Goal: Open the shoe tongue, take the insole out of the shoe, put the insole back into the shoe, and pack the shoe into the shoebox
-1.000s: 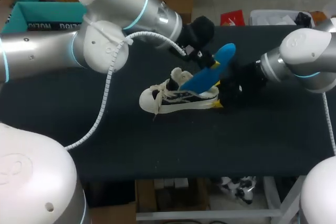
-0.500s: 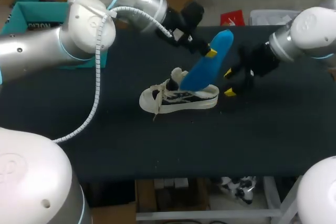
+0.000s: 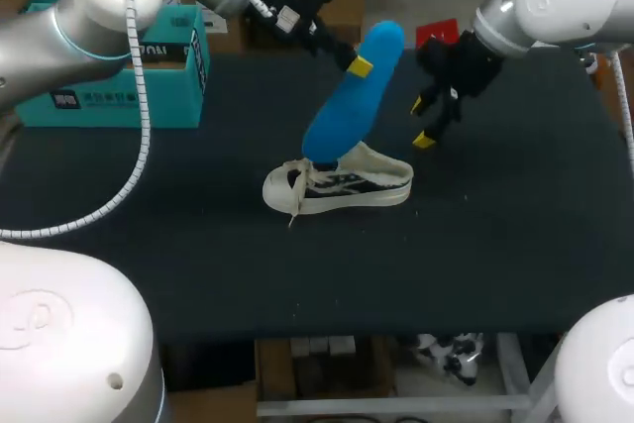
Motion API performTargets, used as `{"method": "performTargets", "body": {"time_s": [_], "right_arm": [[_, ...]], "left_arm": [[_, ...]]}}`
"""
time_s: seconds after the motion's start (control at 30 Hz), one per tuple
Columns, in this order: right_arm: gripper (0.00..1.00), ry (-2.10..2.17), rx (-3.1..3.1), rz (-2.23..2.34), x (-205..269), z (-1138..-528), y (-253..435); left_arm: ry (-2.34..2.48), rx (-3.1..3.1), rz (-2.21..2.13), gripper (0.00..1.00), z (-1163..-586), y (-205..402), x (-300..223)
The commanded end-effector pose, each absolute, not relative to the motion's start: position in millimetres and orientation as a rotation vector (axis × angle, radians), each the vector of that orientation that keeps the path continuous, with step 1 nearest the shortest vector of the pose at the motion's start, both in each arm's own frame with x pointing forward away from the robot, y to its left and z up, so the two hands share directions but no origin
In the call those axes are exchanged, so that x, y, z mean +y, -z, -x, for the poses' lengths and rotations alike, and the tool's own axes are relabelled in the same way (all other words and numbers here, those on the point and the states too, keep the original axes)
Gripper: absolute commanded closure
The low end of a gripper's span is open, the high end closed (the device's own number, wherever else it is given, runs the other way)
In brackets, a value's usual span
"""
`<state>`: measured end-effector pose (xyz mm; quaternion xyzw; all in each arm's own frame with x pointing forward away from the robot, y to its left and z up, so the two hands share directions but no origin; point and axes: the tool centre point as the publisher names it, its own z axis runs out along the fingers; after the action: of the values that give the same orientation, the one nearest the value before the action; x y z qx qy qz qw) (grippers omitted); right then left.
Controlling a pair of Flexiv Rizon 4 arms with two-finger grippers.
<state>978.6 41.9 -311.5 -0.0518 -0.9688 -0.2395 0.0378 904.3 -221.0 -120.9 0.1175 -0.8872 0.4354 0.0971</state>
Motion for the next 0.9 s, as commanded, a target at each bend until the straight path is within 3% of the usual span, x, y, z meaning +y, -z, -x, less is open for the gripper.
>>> {"method": "performTargets", "body": {"time_s": [0.03,0.9], "right_arm": [[0.0,0.513,-2.977,0.131,56.5,-989.9,311.3],[0.0,0.237,-3.064,0.121,125.1,-986.4,321.3]], "left_arm": [[-1.266,-2.654,-0.389,1.0,-896.8,110.1,-197.6],[-0.916,-2.731,-0.975,1.0,-887.8,158.2,-48.4]]}}
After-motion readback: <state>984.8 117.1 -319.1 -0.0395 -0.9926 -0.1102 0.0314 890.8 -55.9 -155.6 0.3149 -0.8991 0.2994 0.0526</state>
